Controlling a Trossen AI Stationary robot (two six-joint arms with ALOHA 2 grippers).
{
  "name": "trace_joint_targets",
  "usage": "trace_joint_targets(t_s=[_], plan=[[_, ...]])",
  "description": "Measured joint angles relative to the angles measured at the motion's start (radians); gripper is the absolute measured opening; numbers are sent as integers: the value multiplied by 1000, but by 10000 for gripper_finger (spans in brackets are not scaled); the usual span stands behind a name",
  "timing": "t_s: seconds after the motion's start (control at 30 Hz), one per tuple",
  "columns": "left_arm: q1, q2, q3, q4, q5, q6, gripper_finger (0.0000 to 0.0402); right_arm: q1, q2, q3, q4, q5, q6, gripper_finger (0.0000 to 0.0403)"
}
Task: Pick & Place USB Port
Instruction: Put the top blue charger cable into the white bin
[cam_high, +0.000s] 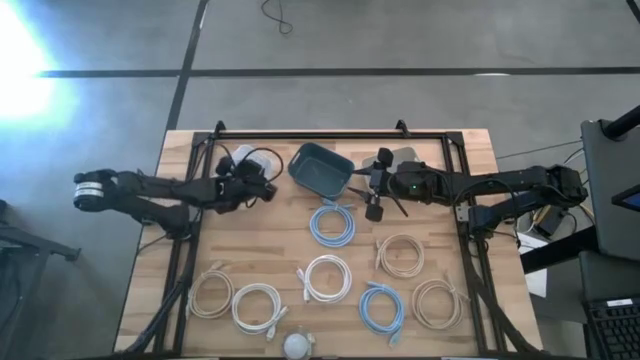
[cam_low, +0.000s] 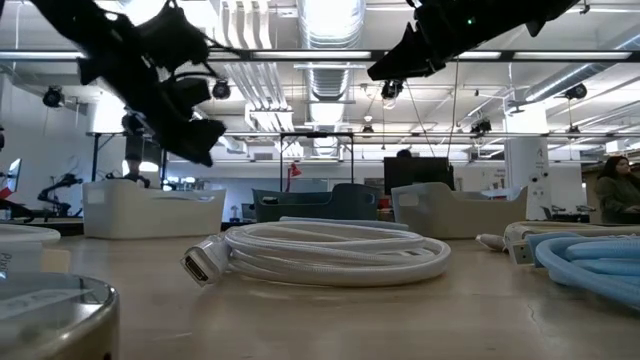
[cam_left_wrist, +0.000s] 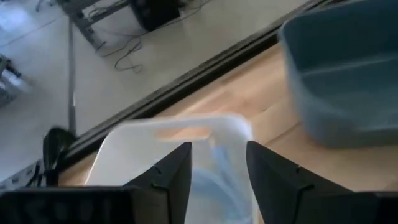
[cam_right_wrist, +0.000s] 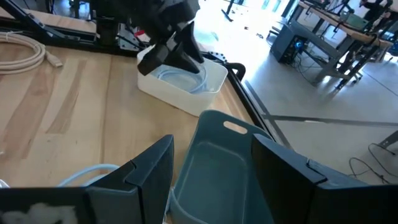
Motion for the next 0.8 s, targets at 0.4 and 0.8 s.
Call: trace_joint_targets(t_s=[0.4, 0.8], plan=[[-33, 12, 123, 39, 499, 87, 161, 0, 0, 0, -61, -6, 41, 210], [-135, 59, 100, 98, 576, 114, 161, 9, 108, 0, -93, -312, 137, 210]])
